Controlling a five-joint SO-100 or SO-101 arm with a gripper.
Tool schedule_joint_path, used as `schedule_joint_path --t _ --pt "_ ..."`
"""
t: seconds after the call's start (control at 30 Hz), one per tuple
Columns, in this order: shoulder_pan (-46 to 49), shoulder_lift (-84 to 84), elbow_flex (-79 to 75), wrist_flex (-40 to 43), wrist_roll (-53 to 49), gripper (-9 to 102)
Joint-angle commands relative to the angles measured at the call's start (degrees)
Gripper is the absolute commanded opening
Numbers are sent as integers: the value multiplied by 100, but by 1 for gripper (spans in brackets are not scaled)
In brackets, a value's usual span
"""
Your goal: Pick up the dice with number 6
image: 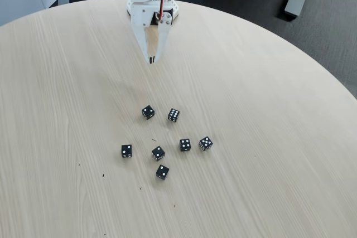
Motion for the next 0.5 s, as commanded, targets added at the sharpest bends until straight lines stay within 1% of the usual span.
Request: schedule_joint_path --t 0.0,0.47 --pt "44 -9 -26 26 26 1" --pt "26 -62 -35 -26 9 0"
